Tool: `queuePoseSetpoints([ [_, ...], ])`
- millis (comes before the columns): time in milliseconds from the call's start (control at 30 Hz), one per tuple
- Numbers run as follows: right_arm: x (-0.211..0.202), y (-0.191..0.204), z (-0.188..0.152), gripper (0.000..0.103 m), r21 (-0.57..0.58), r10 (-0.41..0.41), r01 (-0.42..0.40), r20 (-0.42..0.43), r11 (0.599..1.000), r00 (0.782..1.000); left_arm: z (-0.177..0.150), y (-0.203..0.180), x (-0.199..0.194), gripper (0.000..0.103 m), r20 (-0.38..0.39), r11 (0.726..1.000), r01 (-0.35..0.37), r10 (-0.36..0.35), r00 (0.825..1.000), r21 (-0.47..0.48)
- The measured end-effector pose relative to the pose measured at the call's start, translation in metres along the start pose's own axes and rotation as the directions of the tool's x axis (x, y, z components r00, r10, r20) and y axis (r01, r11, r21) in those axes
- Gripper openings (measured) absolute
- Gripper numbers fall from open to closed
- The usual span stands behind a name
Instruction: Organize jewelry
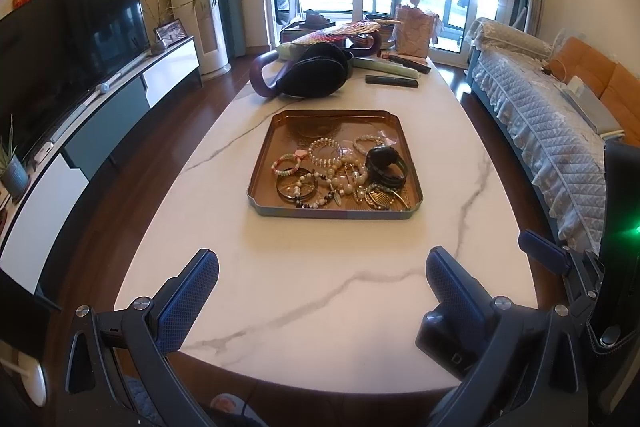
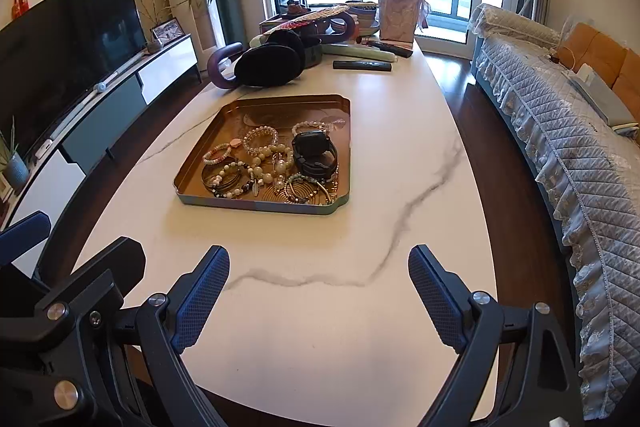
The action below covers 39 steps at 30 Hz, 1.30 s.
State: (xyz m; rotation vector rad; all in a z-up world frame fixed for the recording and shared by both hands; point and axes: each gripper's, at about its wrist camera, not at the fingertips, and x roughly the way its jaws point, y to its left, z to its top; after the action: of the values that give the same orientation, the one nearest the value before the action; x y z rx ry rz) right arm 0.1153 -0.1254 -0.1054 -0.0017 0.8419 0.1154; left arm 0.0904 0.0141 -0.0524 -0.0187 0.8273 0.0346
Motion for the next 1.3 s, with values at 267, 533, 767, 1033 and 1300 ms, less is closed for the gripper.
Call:
queuePoseSetpoints([
  [267, -0.0002, -0.0019, -0.0001, 0.089, 0.0, 0.003, -0.003, 0.003, 1.0, 1.0, 0.0001, -0.0002, 0.0006, 0.103, 0.004, 1.0, -0.001, 0.001, 1.0, 0.001],
  [533, 0.0013, -0.0028, -0.0012, 0.089, -0.001, -0.002, 0.002, 0.005, 1.0, 1.0, 0.0006, -0.0014, 0.0022, 0.103, 0.005, 1.0, -0.001, 0.001, 1.0, 0.002],
  [767, 0.001, -0.0028, -0.0009, 0.089, 0.001, 0.0, 0.0, 0.004, 1.0, 1.0, -0.0002, -0.0019, 0.0015, 0.103, 0.003, 1.0, 0.0, 0.0, 1.0, 0.001],
  [1033, 0.002, -0.0027, -0.0012, 0.089, 0.002, -0.001, 0.001, 0.003, 1.0, 1.0, -0.0006, -0.0042, 0.0022, 0.103, 0.002, 1.0, 0.008, -0.008, 1.0, 0.0],
  [1300, 0.0013, -0.0028, -0.001, 0.089, 0.001, 0.001, -0.001, 0.003, 1.0, 1.0, -0.0008, -0.0038, 0.002, 0.103, 0.003, 1.0, 0.008, -0.008, 1.0, 0.001],
])
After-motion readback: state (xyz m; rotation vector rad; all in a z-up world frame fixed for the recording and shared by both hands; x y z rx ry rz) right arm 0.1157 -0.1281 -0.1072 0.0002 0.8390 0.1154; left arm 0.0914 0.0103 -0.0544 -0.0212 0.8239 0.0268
